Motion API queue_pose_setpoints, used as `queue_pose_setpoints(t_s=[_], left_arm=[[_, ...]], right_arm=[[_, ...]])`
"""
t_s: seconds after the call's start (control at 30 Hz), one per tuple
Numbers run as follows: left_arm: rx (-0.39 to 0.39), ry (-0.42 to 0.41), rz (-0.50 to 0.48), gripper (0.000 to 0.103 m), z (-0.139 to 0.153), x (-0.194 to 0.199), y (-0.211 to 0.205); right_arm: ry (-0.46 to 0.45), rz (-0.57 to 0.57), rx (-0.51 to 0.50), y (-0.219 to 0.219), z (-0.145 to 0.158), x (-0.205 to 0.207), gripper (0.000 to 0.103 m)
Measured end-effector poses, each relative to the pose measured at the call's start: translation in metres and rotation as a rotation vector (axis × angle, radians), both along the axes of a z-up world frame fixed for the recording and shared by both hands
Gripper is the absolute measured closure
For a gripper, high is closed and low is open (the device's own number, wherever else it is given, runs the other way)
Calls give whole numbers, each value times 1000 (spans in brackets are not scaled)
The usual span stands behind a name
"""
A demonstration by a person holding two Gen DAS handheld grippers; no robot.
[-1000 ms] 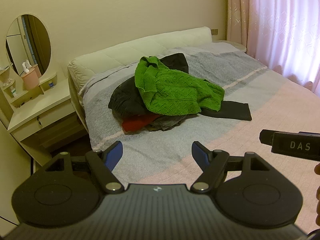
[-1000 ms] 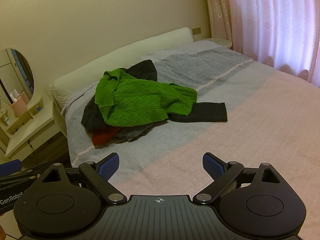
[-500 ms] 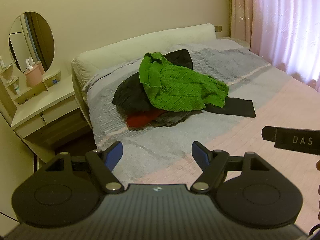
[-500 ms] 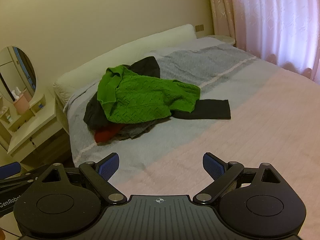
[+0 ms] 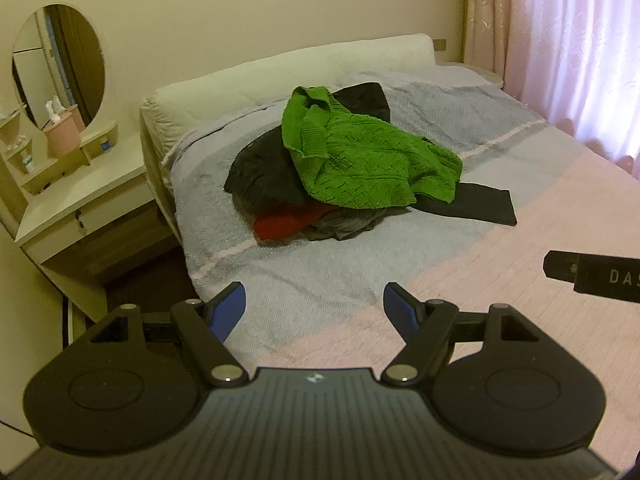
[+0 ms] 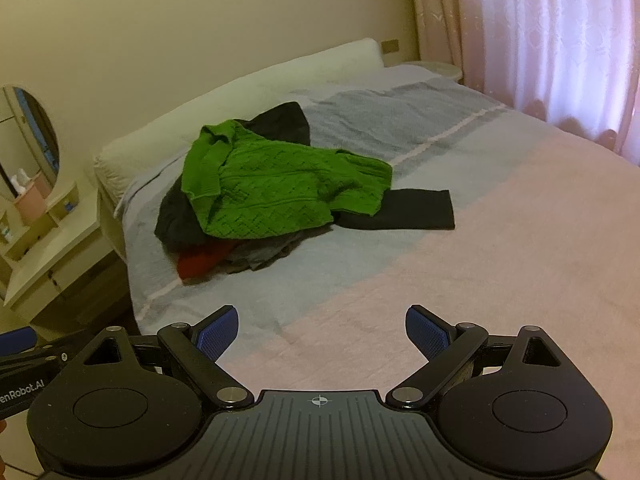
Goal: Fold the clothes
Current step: 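Approach the green knit vest on the pile and grasp it with the left tool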
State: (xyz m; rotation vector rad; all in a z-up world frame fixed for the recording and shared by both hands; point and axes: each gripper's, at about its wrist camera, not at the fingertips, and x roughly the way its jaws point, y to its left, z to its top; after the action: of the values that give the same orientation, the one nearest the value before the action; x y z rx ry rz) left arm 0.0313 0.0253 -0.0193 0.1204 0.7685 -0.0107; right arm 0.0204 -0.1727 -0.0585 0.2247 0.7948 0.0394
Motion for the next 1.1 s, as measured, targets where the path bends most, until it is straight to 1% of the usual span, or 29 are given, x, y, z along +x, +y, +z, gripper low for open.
queue_pose_setpoints(t_s=[0.27, 0.47, 0.77, 1.1], left_arm=[[-14, 24, -51, 30, -8, 33, 2], [-24, 51, -72, 30, -15, 71, 13], [-33, 98, -113, 30, -30, 142, 32], [-30, 121, -178, 30, -34, 230, 49]], right_arm=[[28, -37, -4, 8, -9, 23, 10], [59, -68, -4, 18, -19, 55, 10], [118, -119, -3, 33, -38, 112, 10], [148, -220, 5, 50, -43, 171, 10]])
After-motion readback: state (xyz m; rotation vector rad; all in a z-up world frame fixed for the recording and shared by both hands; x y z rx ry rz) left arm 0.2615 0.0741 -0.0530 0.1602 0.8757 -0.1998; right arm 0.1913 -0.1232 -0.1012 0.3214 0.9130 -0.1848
